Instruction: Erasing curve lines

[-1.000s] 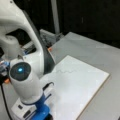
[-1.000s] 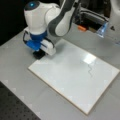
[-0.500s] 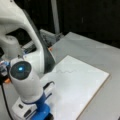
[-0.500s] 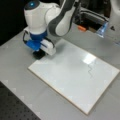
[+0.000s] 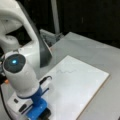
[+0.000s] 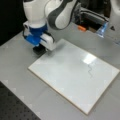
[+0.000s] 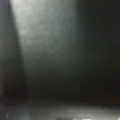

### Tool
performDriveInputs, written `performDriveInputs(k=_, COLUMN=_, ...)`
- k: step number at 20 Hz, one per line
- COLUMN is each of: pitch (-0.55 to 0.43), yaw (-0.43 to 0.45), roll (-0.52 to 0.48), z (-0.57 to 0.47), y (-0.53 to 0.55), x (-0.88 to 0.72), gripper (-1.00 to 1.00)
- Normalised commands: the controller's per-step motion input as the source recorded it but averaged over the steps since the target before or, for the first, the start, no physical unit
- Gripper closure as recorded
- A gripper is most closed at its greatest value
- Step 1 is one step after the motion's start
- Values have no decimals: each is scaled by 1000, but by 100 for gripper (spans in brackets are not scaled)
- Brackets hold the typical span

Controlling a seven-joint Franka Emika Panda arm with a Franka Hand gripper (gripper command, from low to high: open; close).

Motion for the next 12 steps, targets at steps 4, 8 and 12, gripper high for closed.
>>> performDriveInputs(k=4, pitch=-38, yaw=-239, roll=-24, z=96, y=311, x=-227, gripper=100)
performDriveInputs(k=8, pitch=-25, yaw=-257, roll=-83, z=94, y=457, x=-292, gripper=100)
performDriveInputs(k=12, pitch=-31, yaw=-210, roll=-133, z=14, y=532, x=-329, gripper=100)
